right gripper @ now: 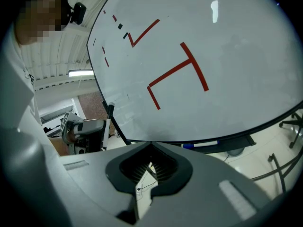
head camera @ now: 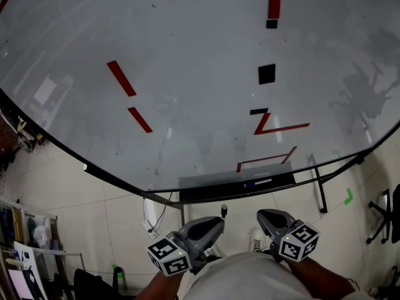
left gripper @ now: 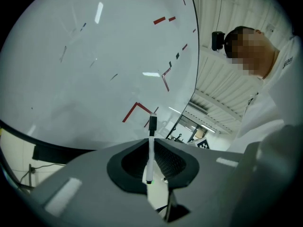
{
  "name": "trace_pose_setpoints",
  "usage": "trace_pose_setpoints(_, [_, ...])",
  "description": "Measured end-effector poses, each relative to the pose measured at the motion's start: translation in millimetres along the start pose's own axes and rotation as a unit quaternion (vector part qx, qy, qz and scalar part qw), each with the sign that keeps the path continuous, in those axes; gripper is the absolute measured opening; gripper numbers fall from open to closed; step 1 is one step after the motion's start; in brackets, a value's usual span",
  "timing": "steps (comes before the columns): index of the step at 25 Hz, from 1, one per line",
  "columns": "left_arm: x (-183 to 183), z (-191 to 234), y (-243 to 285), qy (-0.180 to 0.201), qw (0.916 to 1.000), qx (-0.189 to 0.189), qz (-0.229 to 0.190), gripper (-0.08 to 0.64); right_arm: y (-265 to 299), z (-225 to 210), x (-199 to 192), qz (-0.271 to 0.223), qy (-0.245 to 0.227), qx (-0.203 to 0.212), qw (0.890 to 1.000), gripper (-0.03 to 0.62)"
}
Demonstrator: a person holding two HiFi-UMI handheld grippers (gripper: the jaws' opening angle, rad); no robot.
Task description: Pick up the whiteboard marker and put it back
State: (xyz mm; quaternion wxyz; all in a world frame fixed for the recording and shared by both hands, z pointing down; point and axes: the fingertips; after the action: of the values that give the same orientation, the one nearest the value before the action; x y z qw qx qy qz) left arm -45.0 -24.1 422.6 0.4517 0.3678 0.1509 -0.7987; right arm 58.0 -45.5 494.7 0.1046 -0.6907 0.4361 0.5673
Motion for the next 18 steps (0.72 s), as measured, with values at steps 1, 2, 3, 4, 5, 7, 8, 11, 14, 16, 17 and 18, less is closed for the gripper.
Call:
trace_pose_setpoints(1, [0,2,0,0.004,1.0,0.005,0.003,0.055,1,0,0,0.001,0.0,0.001,1.0,0.002])
trace_pose_setpoints(2, [-1,3,1,0.007,0.9999,0.008,0.005,0.055,1,1,0,0.001,-0.001,0.002,1.0,0.002])
trace_pose_setpoints(3, [-1,4,1,0.008,0.9999,0.01,0.007,0.055,1,2,0,0.001,-0.002,0.002,1.0,0.002])
trace_pose_setpoints(4, [-1,5,1,0.009,0.9998,0.012,0.009,0.055,1,2,1,0.001,-0.002,0.002,1.0,0.002])
trace_pose_setpoints(5, [-1,6,1,0.01,0.9998,0.014,0.01,0.055,1,2,2,0.0,-0.003,0.001,1.0,0.002])
trace_pose_setpoints(7, [-2,8,1,0.013,0.9997,0.018,0.011,0.055,1,1,2,0.001,-0.004,0.0,1.0,0.002])
trace_pose_setpoints(8, [-3,9,1,0.014,0.9996,0.021,0.012,0.055,1,1,1,0.001,-0.003,0.001,1.0,0.002])
trace_pose_setpoints(11, [-6,12,2,0.017,0.9994,0.025,0.015,0.055,1,1,-1,0.002,-0.002,0.001,1.0,0.002])
trace_pose_setpoints(14, [-7,15,2,0.015,0.9995,0.027,0.012,0.055,1,0,-1,0.003,-0.003,0.001,1.0,0.002])
trace_pose_setpoints(16, [-9,19,2,0.026,0.9989,0.036,0.014,0.055,1,0,-1,0.004,-0.004,0.001,1.0,0.002])
trace_pose_setpoints(17, [-12,22,3,0.04,0.998,0.045,0.021,0.055,1,0,-2,0.004,-0.005,0.0,1.0,0.002])
trace_pose_setpoints(18, [-14,24,4,0.059,0.9963,0.055,0.03,0.055,1,-1,-2,0.005,-0.004,0.0,1.0,0.002])
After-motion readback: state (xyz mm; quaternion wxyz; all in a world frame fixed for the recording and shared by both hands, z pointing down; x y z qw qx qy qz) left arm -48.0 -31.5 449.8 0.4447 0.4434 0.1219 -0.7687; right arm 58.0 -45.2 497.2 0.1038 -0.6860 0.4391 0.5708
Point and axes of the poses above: the fingertips, and each gripper's own axes: y forward along the fingers, z to its left, x out of its top, and after that the axes turned 7 degrees about -y, right-handed
